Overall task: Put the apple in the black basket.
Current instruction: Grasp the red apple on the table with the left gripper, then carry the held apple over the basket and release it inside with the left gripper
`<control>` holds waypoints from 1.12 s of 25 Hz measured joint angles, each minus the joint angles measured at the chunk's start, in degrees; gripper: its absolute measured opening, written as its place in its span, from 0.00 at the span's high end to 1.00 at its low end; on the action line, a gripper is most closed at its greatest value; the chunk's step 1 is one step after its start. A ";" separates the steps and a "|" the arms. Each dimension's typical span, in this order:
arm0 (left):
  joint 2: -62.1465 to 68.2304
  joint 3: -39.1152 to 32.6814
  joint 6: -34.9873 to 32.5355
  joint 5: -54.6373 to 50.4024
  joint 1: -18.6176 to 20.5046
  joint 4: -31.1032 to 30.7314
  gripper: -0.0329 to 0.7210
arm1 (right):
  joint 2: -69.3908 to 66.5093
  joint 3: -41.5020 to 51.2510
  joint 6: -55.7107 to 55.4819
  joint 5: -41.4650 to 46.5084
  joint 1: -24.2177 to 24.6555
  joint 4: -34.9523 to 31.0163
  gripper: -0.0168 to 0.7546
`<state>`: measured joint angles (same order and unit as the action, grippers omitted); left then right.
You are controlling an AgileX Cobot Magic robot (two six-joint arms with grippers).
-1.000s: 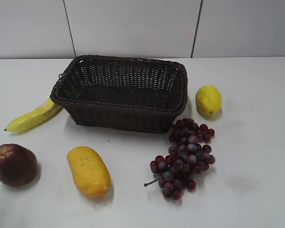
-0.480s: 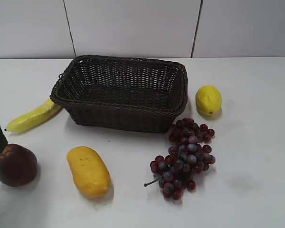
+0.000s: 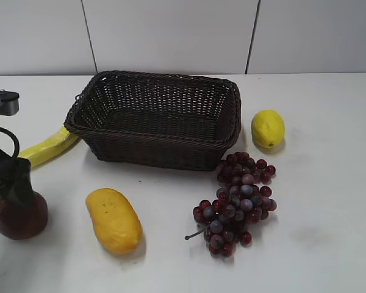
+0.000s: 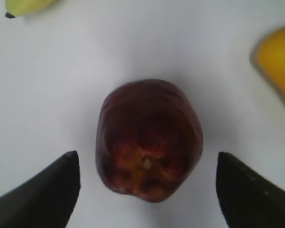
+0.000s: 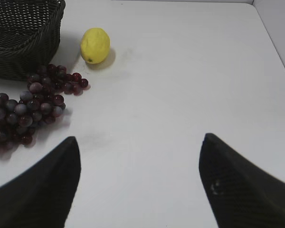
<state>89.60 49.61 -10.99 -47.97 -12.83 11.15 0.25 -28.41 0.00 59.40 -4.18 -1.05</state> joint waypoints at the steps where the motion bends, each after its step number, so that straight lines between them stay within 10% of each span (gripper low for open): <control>1: 0.93 0.00 0.00 0.57 0.00 0.00 0.05 | 0.00 0.00 0.00 0.00 0.00 0.00 0.22; 28: 2.45 3.21 0.00 -5.86 0.00 2.26 0.16 | 0.00 0.00 0.00 0.00 0.00 0.00 0.22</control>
<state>92.05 52.82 -10.99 -53.84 -12.83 13.41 0.25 -28.41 0.00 59.40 -4.18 -1.05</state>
